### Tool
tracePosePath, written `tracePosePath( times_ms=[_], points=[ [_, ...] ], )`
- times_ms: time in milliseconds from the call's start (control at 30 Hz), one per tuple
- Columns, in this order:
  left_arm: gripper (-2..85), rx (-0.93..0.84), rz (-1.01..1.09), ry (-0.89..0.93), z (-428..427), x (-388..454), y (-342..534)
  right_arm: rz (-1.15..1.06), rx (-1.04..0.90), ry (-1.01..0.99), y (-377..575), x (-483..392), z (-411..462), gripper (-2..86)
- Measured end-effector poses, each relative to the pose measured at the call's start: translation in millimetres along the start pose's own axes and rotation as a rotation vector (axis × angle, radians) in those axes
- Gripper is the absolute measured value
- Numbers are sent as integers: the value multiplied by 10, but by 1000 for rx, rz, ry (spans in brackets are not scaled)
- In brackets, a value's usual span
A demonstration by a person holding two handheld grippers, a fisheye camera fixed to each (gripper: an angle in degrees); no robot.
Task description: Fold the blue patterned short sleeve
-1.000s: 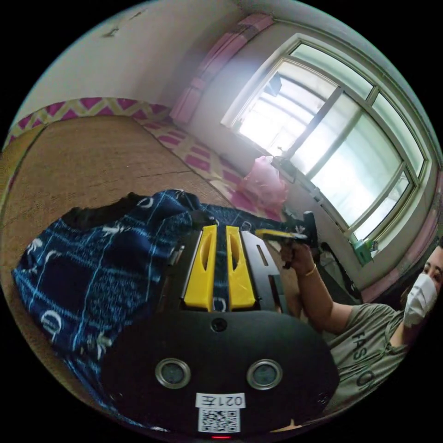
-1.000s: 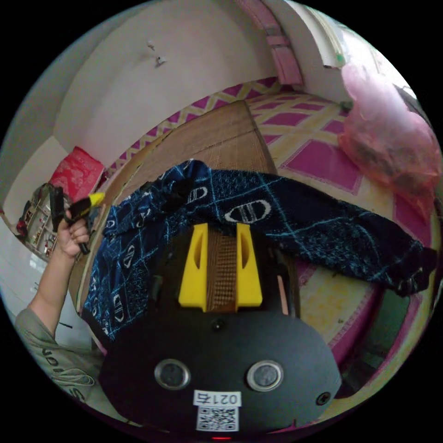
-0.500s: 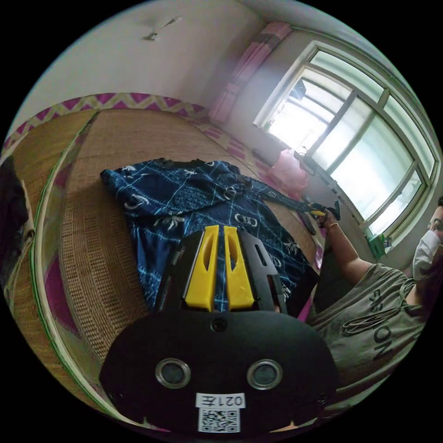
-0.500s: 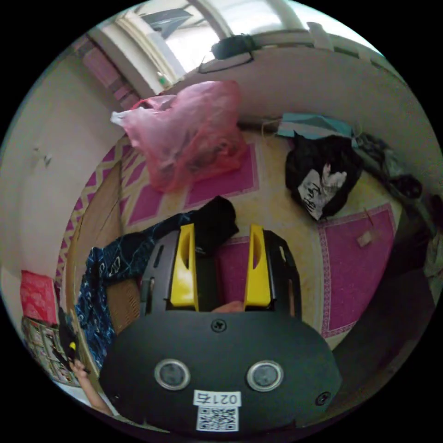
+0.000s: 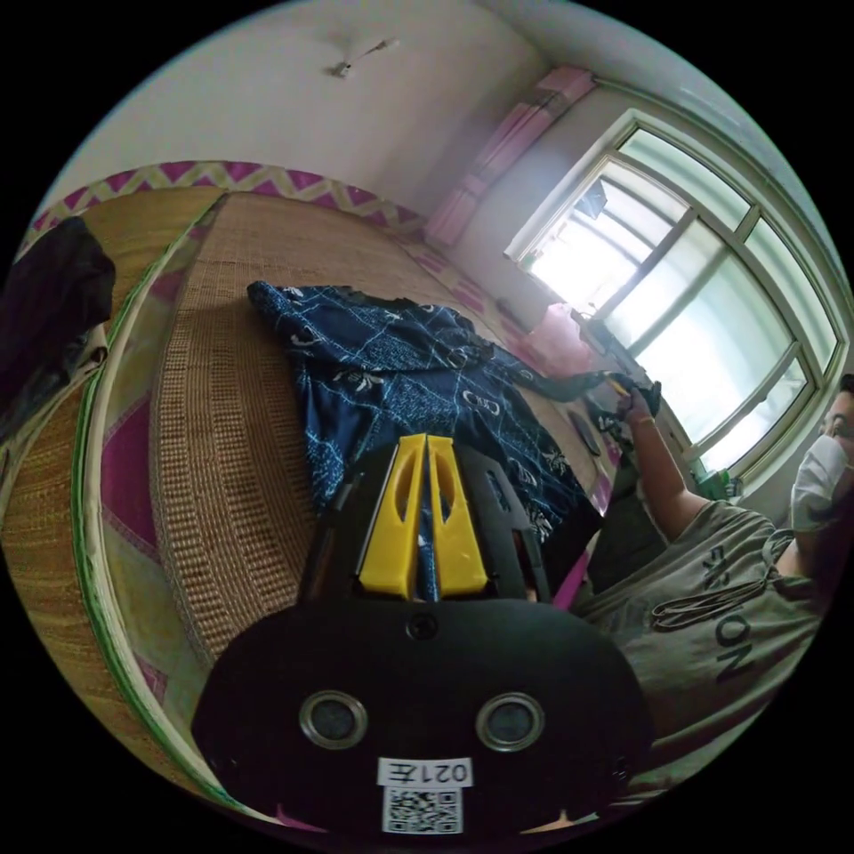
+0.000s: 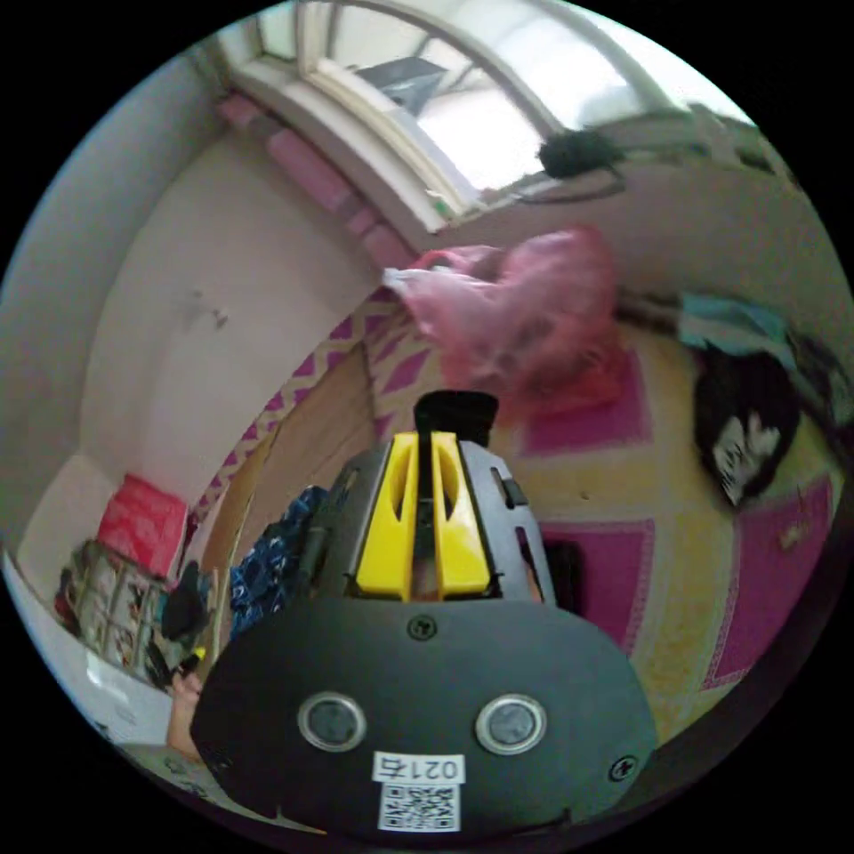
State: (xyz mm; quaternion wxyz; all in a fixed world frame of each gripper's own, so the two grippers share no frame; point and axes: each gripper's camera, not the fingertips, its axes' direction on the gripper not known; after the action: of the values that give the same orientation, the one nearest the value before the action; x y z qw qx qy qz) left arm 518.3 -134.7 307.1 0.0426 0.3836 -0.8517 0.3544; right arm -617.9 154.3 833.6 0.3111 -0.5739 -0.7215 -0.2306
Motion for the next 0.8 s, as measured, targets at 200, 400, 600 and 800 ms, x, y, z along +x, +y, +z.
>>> tracePosePath(
  times_ms=[200,400,600,800],
  points=[
    [-10,37,-21,30,-632,-124,514,-474,-26,-30,227,-2556,431,4],
    [-10,56,-34,-47,-1265,-255,1132,-750,-166,-147,931,-4729,1509,3],
    [-10,45,-109,-90,-1713,-423,1691,-940,-366,-195,2255,-6109,2830,5],
    [-10,49,-125,-57,-2062,-453,2026,-986,-597,-150,3412,-6399,4095,21]
  ],
)
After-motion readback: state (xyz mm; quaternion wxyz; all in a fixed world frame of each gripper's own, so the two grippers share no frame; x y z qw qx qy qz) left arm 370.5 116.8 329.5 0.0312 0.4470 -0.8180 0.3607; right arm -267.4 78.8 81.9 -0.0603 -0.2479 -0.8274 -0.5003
